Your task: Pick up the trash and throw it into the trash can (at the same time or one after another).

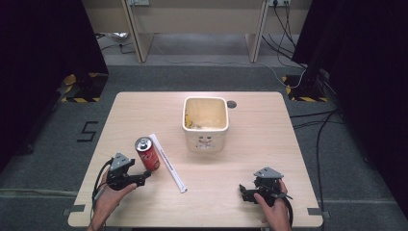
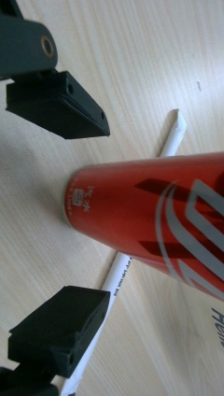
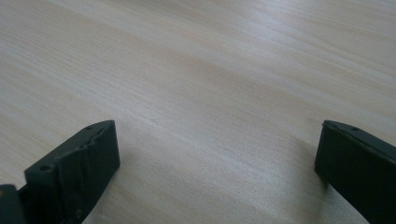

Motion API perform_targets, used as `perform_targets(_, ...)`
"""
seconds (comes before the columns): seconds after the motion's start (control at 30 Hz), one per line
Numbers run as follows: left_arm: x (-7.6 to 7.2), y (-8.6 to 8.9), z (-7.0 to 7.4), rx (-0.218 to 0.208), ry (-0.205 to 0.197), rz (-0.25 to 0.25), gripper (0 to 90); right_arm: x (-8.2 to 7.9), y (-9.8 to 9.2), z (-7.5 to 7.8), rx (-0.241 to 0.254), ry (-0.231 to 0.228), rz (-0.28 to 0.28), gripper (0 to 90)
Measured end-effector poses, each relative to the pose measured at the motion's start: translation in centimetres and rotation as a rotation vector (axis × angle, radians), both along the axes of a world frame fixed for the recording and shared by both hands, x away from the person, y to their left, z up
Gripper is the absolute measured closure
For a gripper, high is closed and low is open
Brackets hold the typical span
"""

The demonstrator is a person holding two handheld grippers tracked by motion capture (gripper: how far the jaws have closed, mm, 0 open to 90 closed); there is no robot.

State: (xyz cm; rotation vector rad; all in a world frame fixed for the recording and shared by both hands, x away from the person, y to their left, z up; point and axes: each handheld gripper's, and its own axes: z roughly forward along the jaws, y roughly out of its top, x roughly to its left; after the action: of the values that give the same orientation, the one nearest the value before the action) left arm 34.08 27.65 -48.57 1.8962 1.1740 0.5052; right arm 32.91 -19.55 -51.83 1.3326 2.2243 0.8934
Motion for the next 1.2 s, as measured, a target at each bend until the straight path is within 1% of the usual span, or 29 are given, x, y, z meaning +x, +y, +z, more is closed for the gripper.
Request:
perform_targets(0.17,0.3,-0.3,0.5,-0.006,-0.016,-0.001,16.8,0.0,0.0,0.0,-0.001,-0.001,0.001,0.3)
perform_targets(0.4,0.5,-0.6,0.9,-0.006,-0.022,-0.007,16.8,0.0,0.0,0.0,-0.001,-0.001,0.001,0.3)
perform_targets(0.5,0.7,-0.7,1.0,-0.006,-0.023,-0.008,16.8,0.0,0.0,0.0,0.0,0.0,0.0,0.3)
perform_targets(0.63,1.1,-0.9,1.3,-0.004,-0.037,0.0,16.8,0.0,0.0,0.0,0.001,0.0,-0.001,0.3)
perform_targets(0.97,1.9,-1.2,1.8,-0.004,-0.048,0.0,16.9,0.0,0.0,0.0,0.001,0.0,-0.001,0.2)
perform_targets(1.2,2.4,-1.5,1.9,-0.004,-0.048,-0.002,17.0,0.0,0.0,0.0,0.001,0.0,0.0,0.3)
